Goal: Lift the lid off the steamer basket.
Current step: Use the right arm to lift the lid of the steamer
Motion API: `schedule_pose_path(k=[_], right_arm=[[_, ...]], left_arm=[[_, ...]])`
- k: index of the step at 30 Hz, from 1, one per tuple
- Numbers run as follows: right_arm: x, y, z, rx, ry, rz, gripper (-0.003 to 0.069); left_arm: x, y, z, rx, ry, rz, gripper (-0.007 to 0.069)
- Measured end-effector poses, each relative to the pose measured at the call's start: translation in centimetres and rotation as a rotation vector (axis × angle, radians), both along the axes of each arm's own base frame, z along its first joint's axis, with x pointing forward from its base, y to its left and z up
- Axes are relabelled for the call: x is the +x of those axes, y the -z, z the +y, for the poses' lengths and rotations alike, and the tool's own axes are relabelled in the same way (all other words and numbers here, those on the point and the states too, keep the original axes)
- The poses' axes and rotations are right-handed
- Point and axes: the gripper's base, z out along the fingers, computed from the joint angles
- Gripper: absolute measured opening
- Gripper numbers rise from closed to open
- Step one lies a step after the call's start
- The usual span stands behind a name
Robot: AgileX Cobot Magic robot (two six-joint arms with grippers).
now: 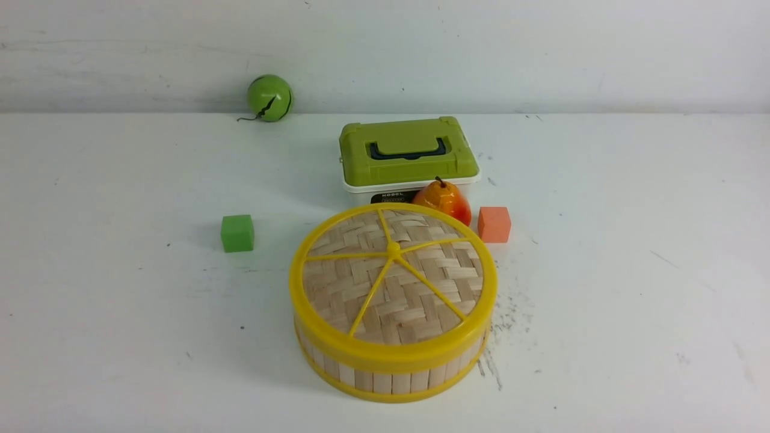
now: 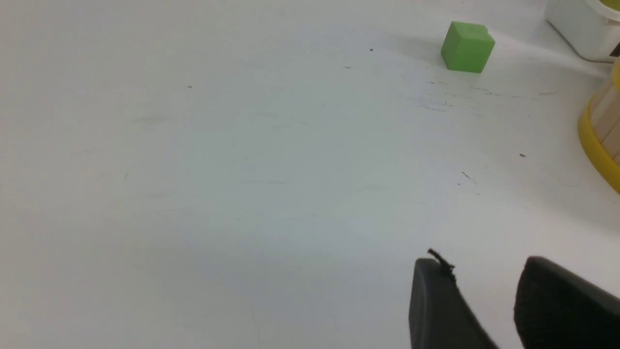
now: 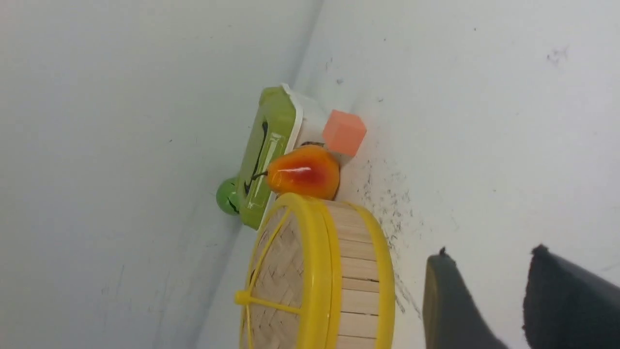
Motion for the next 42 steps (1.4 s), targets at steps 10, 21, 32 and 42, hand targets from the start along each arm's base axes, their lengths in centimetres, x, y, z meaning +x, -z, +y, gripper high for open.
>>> schedule_pose_path(k=[10,21,32,42], right_arm=[[-0.2,-5.2,-0.1,-0.328,-0.030,-0.181,0.0213],[7.1,-19.8,1.8,-1.052,-0.739,0.026,-0.0019],[17.0,-21.3,7.0,-1.129,-1.166,0.092,-0.0007],[24.8,-19.5,17.0,-1.273,-1.353,0.178,0.0015]], left_arm=[[0.0,0.0,0.0,0.000,0.000,0.000,0.0239],[0.0,0.0,0.0,0.000,0.000,0.000,0.0239],[0.0,0.0,0.0,0.000,0.000,0.000,0.0239],[0.0,0.0,0.0,0.000,0.000,0.000,0.0239]])
